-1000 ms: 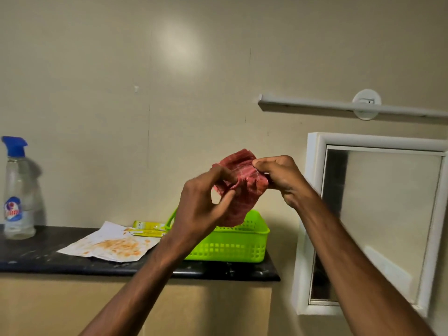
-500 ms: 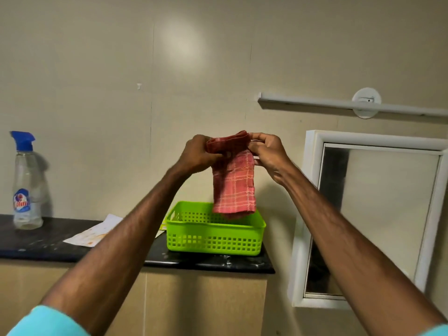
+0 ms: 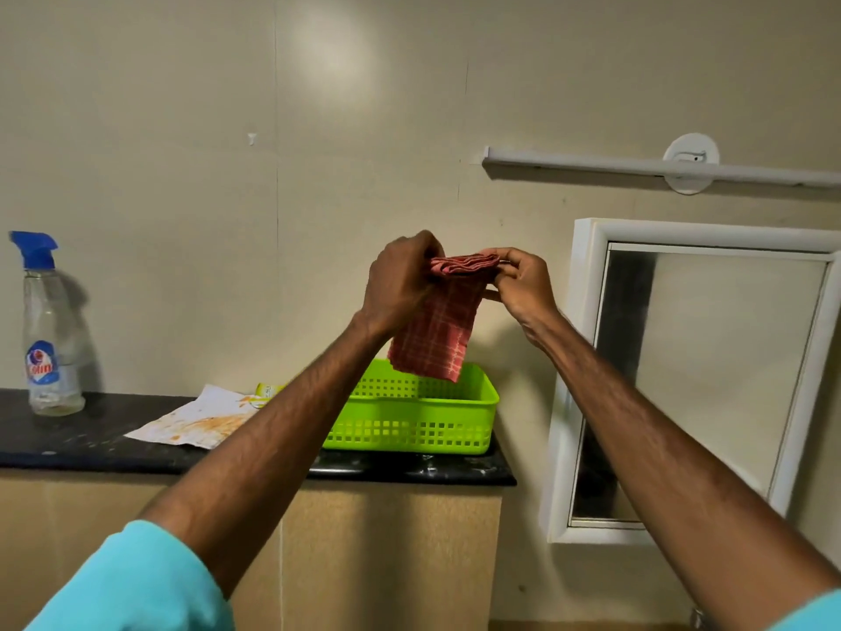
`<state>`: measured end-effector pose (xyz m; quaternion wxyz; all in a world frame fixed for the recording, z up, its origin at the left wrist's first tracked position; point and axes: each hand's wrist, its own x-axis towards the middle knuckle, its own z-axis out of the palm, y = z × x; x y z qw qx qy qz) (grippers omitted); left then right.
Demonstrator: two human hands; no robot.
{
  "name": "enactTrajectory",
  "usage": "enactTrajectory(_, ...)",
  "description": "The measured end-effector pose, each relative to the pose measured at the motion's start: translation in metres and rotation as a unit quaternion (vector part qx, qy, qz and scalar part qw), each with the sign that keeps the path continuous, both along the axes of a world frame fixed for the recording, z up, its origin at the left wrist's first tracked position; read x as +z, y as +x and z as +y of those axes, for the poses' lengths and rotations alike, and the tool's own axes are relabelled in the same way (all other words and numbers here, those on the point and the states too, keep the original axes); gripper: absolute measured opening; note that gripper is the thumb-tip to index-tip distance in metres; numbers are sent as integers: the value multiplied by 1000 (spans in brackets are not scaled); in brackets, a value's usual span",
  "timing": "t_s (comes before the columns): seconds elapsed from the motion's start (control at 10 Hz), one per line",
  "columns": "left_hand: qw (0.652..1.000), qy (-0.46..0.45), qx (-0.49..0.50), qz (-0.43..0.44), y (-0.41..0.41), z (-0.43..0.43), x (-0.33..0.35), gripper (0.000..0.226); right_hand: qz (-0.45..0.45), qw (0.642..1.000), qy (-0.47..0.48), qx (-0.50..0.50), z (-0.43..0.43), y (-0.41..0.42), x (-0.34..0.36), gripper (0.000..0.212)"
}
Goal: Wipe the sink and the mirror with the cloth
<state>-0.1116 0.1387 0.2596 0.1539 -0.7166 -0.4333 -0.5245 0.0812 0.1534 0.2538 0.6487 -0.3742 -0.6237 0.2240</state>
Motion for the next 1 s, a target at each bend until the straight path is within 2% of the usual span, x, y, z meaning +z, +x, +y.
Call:
enactTrajectory(0.1, 998, -39, 8, 40, 2, 1, -21, 19, -50, 998, -17, -39, 1, 2, -23, 44)
enactTrajectory(0.2, 992, -104, -29, 68, -3, -9, -53, 17, -115, 992, -35, -39, -11, 10, -54, 36)
enactTrajectory(0.4, 982, -100, -153, 45, -16, -49, -108, 24, -155, 987, 17, -41, -66, 36, -106, 17)
enactTrajectory(0.5, 977, -97, -148, 118, -15, -68, -131, 33, -198, 979, 10, -45, -85, 43, -131, 21)
enactTrajectory(0.6, 972, -86, -98, 194, -13, -80, -145, 39, -233, 972, 15, -37, -97, 46, -148, 32)
enactTrajectory(0.7, 968, -78, -51, 234, -8, -94, -151, 42, -268, 962, 35, -32, -107, 49, -154, 47)
enactTrajectory(0.8, 964, -72, 13, 255, 8, -114, -164, 46, -298, 954, 32, -24, -122, 60, -158, 54)
enactTrajectory(0.9, 971, -68, 24, 228, 40, -137, -178, 52, -282, 958, 30, -34, -139, 86, -170, 48)
enactTrajectory(1.0, 978, -64, -11, 198, 82, -151, -177, 46, -247, 966, 7, -75, -157, 112, -172, 41)
